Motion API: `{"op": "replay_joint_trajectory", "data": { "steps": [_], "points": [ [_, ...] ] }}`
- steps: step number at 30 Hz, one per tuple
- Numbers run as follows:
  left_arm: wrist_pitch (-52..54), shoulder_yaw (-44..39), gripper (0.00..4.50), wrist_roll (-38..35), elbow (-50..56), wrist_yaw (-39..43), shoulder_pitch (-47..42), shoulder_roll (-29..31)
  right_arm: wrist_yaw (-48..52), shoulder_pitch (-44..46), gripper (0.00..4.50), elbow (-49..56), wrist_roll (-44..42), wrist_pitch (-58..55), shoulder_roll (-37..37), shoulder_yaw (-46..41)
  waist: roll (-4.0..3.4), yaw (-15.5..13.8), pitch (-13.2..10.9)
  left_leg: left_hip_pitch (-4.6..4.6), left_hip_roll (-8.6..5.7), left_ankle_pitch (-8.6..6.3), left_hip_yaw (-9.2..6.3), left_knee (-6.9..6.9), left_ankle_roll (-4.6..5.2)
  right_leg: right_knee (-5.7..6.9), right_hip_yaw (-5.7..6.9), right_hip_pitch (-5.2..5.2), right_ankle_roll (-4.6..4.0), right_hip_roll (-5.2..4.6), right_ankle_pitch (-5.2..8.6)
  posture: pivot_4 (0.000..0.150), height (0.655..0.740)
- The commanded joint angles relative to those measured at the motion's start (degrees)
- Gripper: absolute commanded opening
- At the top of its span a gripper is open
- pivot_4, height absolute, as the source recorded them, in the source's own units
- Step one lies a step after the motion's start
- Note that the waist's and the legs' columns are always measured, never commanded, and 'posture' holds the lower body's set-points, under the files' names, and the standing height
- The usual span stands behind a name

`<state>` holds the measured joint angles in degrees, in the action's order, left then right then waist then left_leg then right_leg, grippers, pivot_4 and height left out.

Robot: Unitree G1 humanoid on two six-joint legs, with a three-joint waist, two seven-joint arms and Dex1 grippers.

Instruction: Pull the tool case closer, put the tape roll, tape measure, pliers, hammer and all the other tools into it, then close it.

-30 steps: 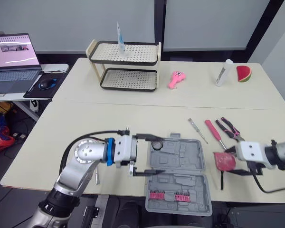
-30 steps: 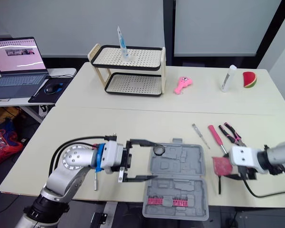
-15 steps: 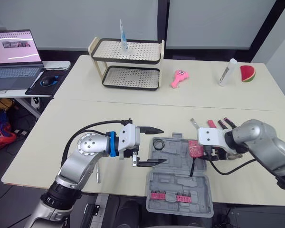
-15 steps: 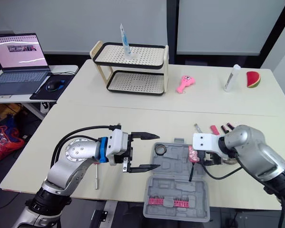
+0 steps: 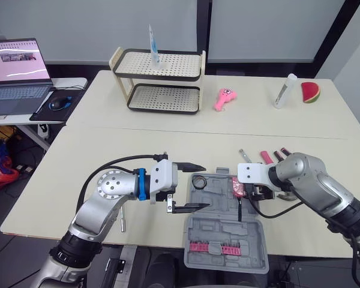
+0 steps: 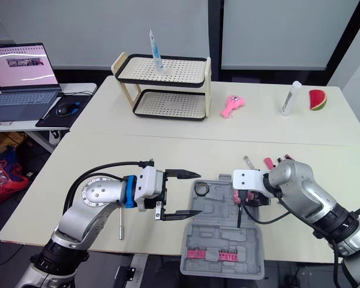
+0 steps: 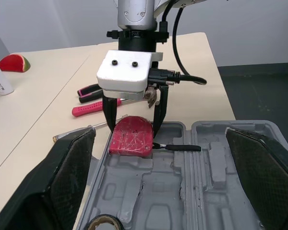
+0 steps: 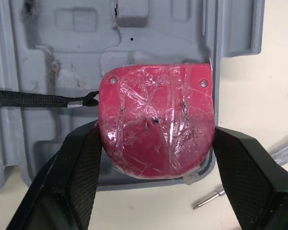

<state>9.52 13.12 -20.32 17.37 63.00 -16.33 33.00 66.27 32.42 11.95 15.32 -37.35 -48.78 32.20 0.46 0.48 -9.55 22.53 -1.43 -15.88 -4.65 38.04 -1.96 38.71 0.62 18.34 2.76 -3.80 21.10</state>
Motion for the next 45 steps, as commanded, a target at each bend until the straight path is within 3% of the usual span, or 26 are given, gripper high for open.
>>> {"op": "replay_joint_trajectory", "data": {
  "steps": [1,21,25,31,36,39,44,45],
  "points": [
    [-0.33,-0.92,4.5,-0.38,1.89,-0.4,0.29,0.23,-0.33,0.07,3.22,-0.27,2.07,0.86,-0.16,0.26,0.0,0.03,0.0,-0.01,0.0,0.0,0.0,0.0,0.0,0.01,0.0,0.0,0.0,0.0,0.0,0.15,0.74],
    [-2.83,-0.6,4.5,0.32,-0.02,0.58,1.42,0.01,-1.43,-1.07,3.22,-2.17,4.11,2.79,1.84,0.37,0.0,0.18,0.0,-0.01,0.0,0.0,0.02,0.0,0.0,0.06,-0.02,0.03,0.0,0.01,0.0,0.15,0.74],
    [-3.75,-0.42,4.5,0.4,-0.24,0.52,1.57,-0.19,-0.94,-1.2,4.46,-0.59,4.21,2.76,1.57,-0.76,0.0,0.21,0.0,-0.01,0.0,0.0,0.01,0.0,0.0,0.06,-0.01,0.03,0.0,0.0,0.0,0.15,0.74],
    [-4.23,-0.09,4.5,0.8,-1.28,0.47,0.75,-0.66,1.87,0.79,4.46,4.23,2.88,1.29,-0.59,-3.79,-0.01,0.34,-0.01,0.0,0.0,0.0,0.01,0.0,0.0,0.08,-0.02,0.05,0.0,0.01,0.0,0.15,0.74],
    [-4.8,-0.06,4.5,0.97,-2.62,0.95,-0.44,-1.15,6.2,0.5,4.46,9.63,-2.5,-1.51,-3.6,-9.0,-0.01,0.37,-0.01,0.01,0.0,0.0,0.01,0.0,0.0,0.07,-0.01,0.05,0.0,0.0,0.0,0.15,0.74],
    [-4.89,-0.17,4.5,0.78,-2.71,1.42,-0.88,-1.12,6.89,-1.38,4.46,12.55,-11.65,-7.1,-0.65,-16.54,0.0,0.37,-0.01,0.02,0.0,0.0,0.01,0.0,0.01,0.06,-0.01,0.04,0.0,0.0,0.0,0.15,0.74],
    [-4.58,-0.46,4.5,0.63,-3.16,1.8,-2.54,-1.59,2.36,-9.66,4.46,10.87,-20.37,1.67,3.53,-28.46,0.01,0.14,-0.01,0.03,0.0,0.0,0.0,0.0,0.01,0.05,0.02,0.0,0.0,0.0,0.0,0.15,0.74],
    [-4.5,-0.56,4.5,0.58,-3.33,1.91,-2.81,-1.59,1.12,-10.98,4.29,10.14,-20.8,3.39,3.81,-29.75,0.01,0.05,-0.01,0.04,-0.01,-0.01,0.0,0.02,0.01,0.03,0.03,-0.02,0.0,-0.01,0.0,0.15,0.74]
  ]
}}
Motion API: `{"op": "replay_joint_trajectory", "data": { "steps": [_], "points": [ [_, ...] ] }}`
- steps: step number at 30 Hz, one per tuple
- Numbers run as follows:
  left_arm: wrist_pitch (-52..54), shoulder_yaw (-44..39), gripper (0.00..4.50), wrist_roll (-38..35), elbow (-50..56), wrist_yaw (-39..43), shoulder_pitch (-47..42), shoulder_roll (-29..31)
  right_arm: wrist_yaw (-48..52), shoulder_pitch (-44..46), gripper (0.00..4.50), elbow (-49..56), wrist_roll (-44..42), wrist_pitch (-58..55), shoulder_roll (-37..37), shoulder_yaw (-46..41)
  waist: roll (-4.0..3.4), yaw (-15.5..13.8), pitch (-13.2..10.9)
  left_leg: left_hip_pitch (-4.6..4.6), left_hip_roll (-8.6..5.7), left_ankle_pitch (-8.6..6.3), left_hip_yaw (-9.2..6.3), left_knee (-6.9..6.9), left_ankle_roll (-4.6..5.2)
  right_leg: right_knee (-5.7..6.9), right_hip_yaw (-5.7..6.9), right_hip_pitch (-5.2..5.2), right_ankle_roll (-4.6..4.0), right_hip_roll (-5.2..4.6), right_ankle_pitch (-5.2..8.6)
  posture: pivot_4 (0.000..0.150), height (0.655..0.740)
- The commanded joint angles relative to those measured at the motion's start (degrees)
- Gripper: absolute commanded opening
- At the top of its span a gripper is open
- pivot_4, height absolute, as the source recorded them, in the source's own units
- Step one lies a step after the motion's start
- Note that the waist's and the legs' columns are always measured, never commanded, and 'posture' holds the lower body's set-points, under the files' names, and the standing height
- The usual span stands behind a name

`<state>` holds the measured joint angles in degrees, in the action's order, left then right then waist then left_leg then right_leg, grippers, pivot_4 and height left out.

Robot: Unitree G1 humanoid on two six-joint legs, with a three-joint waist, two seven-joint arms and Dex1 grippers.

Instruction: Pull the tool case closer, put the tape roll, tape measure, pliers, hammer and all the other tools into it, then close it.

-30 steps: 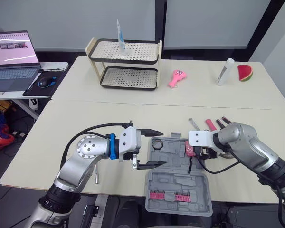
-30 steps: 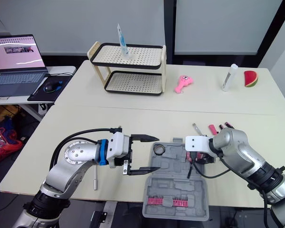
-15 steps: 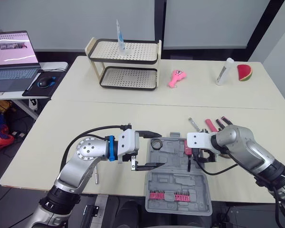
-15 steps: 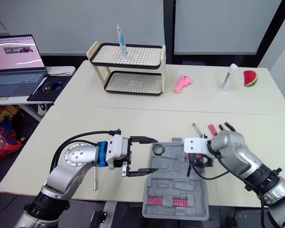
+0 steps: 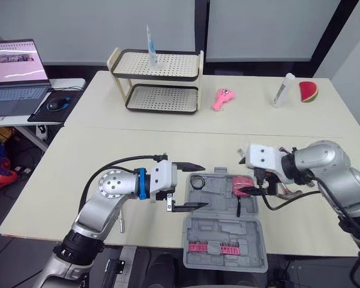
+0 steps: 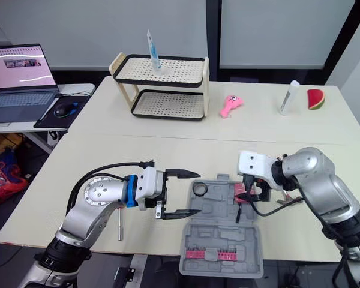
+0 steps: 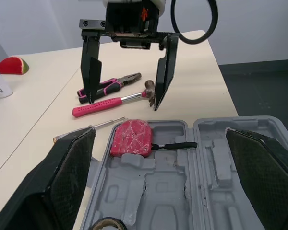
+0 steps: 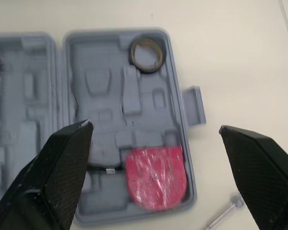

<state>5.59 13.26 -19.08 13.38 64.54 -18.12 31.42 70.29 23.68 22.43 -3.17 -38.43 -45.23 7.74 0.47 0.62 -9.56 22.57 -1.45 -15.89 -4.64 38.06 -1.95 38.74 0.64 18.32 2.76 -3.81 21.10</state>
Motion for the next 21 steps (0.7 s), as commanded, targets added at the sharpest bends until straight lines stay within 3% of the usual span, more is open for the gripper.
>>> {"op": "replay_joint_trajectory", "data": {
  "steps": [1,5,8,16,21],
  "points": [
    [-0.5,-0.81,4.5,-0.74,0.57,0.49,-1.2,0.05,-3.14,-3.99,4.09,-0.98,-2.93,6.82,0.16,-6.25,0.0,-0.14,0.0,-0.01,-0.02,0.0,0.02,0.01,0.0,-0.01,-0.02,0.0,0.0,-0.01,0.0,0.15,0.74],
    [-0.28,-0.75,4.5,-0.91,0.91,0.98,-1.19,0.41,-5.55,-8.84,2.84,-4.04,-3.33,15.89,0.57,-7.49,0.0,-0.16,0.0,-0.02,-0.03,0.0,0.03,0.0,0.0,0.01,-0.02,0.0,0.0,-0.02,0.0,0.15,0.74],
    [-0.1,-0.74,4.5,-1.09,1.2,1.5,-1.21,0.56,-9.29,-11.08,2.29,-6.79,-3.69,21.21,3.74,-7.69,0.01,0.07,0.0,-0.09,0.04,0.0,0.06,-0.01,0.0,0.05,-0.03,-0.02,0.0,0.04,0.0,0.15,0.74],
    [-0.45,-0.83,4.5,-0.83,-0.82,2.48,-2.9,0.14,-13.15,-13.6,1.18,-10.18,-3.67,27.33,6.9,-6.83,0.0,-0.06,0.0,-0.09,0.02,0.01,0.05,-0.01,-0.01,0.05,-0.03,-0.02,0.0,0.04,0.0,0.15,0.74],
    [-0.98,-0.76,4.5,-0.56,-2.15,2.83,-4.03,-0.29,-13.54,-14.66,1.18,-12.14,-4.3,29.52,7.77,-6.42,0.0,-0.08,0.0,-0.1,0.01,0.01,0.09,0.0,-0.01,0.05,-0.02,-0.02,0.0,0.04,0.0,0.15,0.74]
  ]
}}
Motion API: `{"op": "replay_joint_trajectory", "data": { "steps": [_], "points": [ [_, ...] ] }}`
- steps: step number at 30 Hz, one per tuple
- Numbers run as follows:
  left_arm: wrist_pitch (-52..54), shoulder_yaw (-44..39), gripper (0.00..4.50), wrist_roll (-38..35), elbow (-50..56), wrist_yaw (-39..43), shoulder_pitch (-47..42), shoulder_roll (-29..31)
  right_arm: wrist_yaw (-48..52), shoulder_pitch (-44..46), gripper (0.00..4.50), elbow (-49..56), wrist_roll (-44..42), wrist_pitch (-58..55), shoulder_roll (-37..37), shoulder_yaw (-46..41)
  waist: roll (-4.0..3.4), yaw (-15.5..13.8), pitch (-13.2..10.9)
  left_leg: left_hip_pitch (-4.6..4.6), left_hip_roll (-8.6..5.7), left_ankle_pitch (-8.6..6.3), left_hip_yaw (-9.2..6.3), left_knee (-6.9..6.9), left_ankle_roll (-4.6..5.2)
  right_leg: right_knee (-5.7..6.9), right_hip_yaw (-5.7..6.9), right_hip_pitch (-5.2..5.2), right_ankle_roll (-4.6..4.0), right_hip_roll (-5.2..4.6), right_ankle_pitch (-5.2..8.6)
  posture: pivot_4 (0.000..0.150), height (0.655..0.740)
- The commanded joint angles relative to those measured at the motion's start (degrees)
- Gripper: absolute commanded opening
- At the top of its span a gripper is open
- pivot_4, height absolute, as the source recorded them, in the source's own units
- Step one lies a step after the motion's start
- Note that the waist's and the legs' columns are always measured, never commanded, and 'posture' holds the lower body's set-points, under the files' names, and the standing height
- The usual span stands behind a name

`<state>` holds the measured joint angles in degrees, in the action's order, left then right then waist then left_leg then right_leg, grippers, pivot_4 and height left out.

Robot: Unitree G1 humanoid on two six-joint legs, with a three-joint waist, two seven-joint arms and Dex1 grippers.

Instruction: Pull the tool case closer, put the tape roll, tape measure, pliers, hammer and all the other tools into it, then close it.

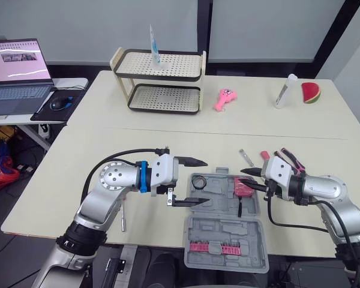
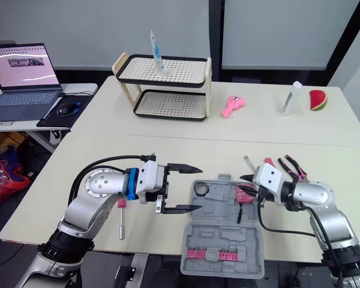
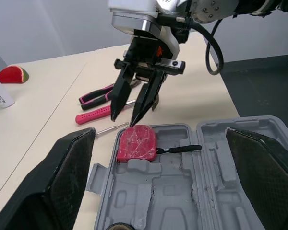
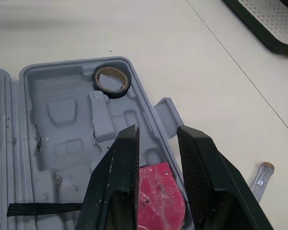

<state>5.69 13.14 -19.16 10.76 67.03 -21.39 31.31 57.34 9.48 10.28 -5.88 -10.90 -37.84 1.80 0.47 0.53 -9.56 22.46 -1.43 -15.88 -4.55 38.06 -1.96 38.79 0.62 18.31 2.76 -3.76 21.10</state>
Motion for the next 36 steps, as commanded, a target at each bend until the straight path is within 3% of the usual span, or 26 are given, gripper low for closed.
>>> {"op": "replay_joint_trajectory", "data": {
  "steps": [1,5,22,36],
  "points": [
    [-1.14,-0.58,4.5,-0.44,0.42,0.34,-0.82,-0.25,-0.69,-0.67,1.08,-0.64,-1.74,2.57,0.59,-0.51,0.0,0.0,0.0,0.0,0.01,0.0,-0.01,0.0,0.0,0.0,0.0,0.0,0.0,0.0,0.0,0.15,0.74],
    [-1.24,-0.42,4.5,-0.37,0.44,0.44,-0.74,-0.25,-0.82,-1.08,0.72,-1.64,-1.86,3.45,0.7,-0.21,0.0,0.0,0.0,0.0,0.01,0.0,-0.01,-0.01,0.0,0.0,-0.01,0.0,0.0,0.01,0.0,0.15,0.74],
    [-1.54,-0.27,4.5,0.12,0.03,1.38,-0.75,-0.04,-2.88,0.72,0.72,-15.97,0.15,13.24,4.6,2.72,0.0,0.08,0.0,-0.03,0.02,0.0,0.01,0.0,-0.01,0.02,0.0,0.0,0.0,0.01,0.0,0.15,0.74],
    [0.15,-0.73,4.5,-0.38,3.87,0.93,1.33,1.69,-4.35,2.32,0.72,-38.53,1.3,22.42,6.77,3.32,0.12,0.07,0.1,-0.25,0.02,0.0,0.08,-0.01,-0.01,0.01,-0.02,-0.18,0.0,0.0,0.0,0.15,0.74]
  ]
}}
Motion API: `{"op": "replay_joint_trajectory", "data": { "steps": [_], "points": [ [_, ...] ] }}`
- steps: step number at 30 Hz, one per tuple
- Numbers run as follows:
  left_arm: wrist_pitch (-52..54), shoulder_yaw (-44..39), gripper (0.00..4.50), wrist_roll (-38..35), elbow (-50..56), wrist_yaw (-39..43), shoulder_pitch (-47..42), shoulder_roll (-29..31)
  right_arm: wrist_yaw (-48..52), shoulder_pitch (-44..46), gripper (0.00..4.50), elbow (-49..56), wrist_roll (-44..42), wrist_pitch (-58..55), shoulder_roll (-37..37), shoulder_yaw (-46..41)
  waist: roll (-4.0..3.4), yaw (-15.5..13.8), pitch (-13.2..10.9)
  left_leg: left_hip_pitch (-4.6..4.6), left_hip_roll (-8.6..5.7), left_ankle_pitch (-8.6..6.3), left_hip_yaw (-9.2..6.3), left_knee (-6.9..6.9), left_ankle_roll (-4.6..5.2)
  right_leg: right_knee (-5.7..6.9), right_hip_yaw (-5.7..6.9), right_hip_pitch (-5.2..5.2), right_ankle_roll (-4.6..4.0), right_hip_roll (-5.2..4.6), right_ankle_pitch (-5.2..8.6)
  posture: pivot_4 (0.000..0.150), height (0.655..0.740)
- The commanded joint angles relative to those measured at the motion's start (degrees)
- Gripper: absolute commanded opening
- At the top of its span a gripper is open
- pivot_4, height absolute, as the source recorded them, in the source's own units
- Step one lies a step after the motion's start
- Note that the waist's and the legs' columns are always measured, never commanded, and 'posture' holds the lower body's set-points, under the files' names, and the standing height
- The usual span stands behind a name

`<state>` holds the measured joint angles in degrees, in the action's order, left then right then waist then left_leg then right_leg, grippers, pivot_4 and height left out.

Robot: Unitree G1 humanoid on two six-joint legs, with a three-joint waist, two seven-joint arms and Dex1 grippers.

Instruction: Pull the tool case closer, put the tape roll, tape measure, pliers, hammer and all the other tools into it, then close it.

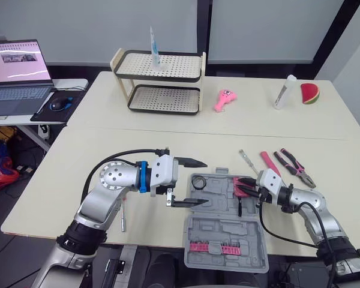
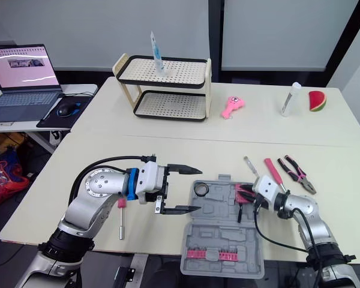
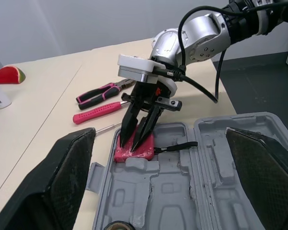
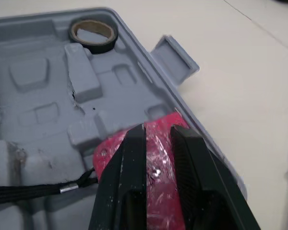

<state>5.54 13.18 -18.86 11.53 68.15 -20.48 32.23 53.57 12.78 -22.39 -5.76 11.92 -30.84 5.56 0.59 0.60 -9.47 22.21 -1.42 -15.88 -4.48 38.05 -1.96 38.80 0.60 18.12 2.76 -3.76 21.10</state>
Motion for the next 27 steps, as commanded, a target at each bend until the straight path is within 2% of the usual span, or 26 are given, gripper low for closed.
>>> {"op": "replay_joint_trajectory", "data": {
  "steps": [1,4,10,14,16,18,21,24,27],
  "points": [
    [0.5,-0.86,4.5,-0.73,3.46,-0.29,0.64,1.0,-0.52,-0.91,0.72,-6.62,1.22,0.02,-0.32,-0.3,0.01,0.0,0.01,-0.08,0.0,0.0,0.0,-0.01,0.0,0.0,0.0,-0.06,0.0,0.0,0.0,0.15,0.74],
    [1.11,-1.03,4.5,-0.89,4.76,-0.64,1.33,1.49,-0.4,-0.83,0.72,-8.5,1.43,1.11,-0.34,0.07,0.1,-0.01,0.08,-0.39,0.0,-0.01,-0.03,-0.04,0.02,-0.08,-0.05,-0.41,0.0,-0.01,0.0,0.15,0.74],
    [2.2,-1.07,4.5,-1.03,6.72,-1.58,2.03,1.87,0.13,-0.46,0.72,-6.22,0.56,1.28,0.09,0.25,0.12,-0.01,0.09,-0.43,0.0,-0.02,-0.09,-0.04,0.03,-0.13,-0.06,-0.5,0.0,-0.01,0.0,0.15,0.74],
    [3.4,-2.44,4.5,-1.6,6.57,-2.77,1.77,2.1,1.27,-0.78,0.72,2.24,-1.91,-1.36,-0.89,-0.4,0.1,-0.03,0.08,-0.41,0.0,-0.02,-0.1,-0.06,0.02,-0.14,-0.06,-0.48,0.0,-0.01,0.0,0.15,0.74],
    [5.01,-5.67,4.5,-3.53,5.12,-3.06,1.71,3.45,1.64,-1.18,0.72,9.88,-4.72,-5.89,-2.73,-2.19,0.05,-0.02,0.03,-0.33,0.01,-0.02,-0.1,-0.07,0.02,-0.13,-0.07,-0.4,0.0,-0.01,0.0,0.15,0.74],
    [6.99,-10.78,4.5,-5.88,2.71,-2.72,2.17,6.31,3.08,-1.29,1.27,17.91,-8.18,-11.76,-6.87,-5.36,-0.13,0.02,-0.08,-0.2,0.01,-0.01,-0.06,-0.08,0.02,-0.05,-0.07,-0.19,0.0,-0.01,0.0,0.15,0.74],
    [8.88,-17.39,4.5,-8.3,-0.73,-1.21,4.52,11.28,5.87,-2.48,1.67,24.09,-13.29,-18.54,-13.71,-10.89,-0.31,0.28,-0.2,-0.09,0.01,-0.01,-0.01,-0.1,0.02,0.06,-0.06,0.04,0.0,-0.01,0.0,0.15,0.74],
    [11.63,-23.74,4.5,-10.38,-4.57,0.24,7.79,16.31,8.48,-4.86,2.17,26.05,-16.86,-22.7,-19.85,-16.83,-0.3,0.34,-0.21,-0.09,0.02,-0.06,-0.03,-0.2,0.1,-0.03,-0.04,0.04,-0.01,-0.01,0.01,0.15,0.74],
    [10.53,-29.24,4.5,-9.25,-10.69,1.14,11.37,20.37,10.76,-7.38,2.7,23.98,-17.54,-23.49,-24.46,-22.05,-0.24,0.38,-0.27,-0.06,0.04,-0.16,-0.11,-0.22,0.27,-0.09,-0.06,0.02,-0.01,-0.03,0.01,0.15,0.74]
  ]
}}
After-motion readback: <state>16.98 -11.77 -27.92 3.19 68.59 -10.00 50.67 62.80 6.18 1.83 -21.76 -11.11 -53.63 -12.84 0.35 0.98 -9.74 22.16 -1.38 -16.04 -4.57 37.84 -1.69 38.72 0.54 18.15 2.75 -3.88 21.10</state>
